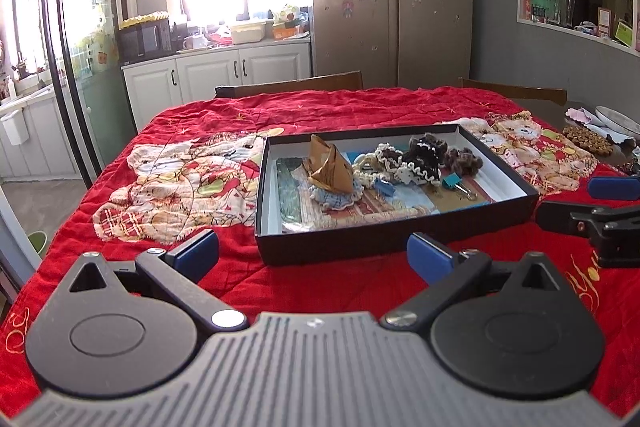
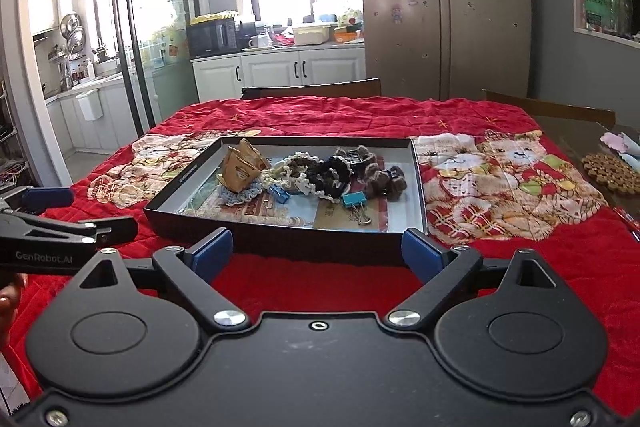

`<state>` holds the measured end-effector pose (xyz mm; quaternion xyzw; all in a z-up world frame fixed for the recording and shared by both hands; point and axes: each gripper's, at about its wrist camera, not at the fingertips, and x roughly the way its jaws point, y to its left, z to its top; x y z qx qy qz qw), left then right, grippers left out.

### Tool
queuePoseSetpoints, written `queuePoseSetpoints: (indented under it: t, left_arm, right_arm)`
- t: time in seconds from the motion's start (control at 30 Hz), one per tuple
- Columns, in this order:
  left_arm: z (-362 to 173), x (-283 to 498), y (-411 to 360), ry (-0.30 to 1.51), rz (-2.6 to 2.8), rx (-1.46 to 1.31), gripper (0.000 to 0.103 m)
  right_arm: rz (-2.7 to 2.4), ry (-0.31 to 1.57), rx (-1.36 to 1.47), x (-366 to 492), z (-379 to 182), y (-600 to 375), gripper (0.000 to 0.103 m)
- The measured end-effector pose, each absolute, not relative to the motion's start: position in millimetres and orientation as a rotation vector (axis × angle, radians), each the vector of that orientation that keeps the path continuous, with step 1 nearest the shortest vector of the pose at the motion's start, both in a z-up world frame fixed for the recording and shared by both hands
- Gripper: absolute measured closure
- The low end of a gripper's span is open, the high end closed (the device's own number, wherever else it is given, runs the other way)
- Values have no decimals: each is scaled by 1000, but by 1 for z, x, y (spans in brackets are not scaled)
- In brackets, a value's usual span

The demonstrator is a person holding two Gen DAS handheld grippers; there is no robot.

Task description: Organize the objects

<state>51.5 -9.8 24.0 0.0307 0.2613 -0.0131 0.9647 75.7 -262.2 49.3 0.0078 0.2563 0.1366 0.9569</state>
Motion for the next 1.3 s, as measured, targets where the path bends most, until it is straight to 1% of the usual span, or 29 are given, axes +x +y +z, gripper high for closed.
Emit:
queuePoseSetpoints:
  t: [0.37,0.7,1.3]
  left_arm:
    - [18,38,-12,546,-15,59,0]
    - [9,32,-14,569,-3,59,0]
    - [11,26,-18,572,-17,63,0]
  right_arm:
    - [236,543,14,67,45,-263,5]
    - [208,573,18,63,36,-262,4]
    - [211,588,9,60,32,-257,2]
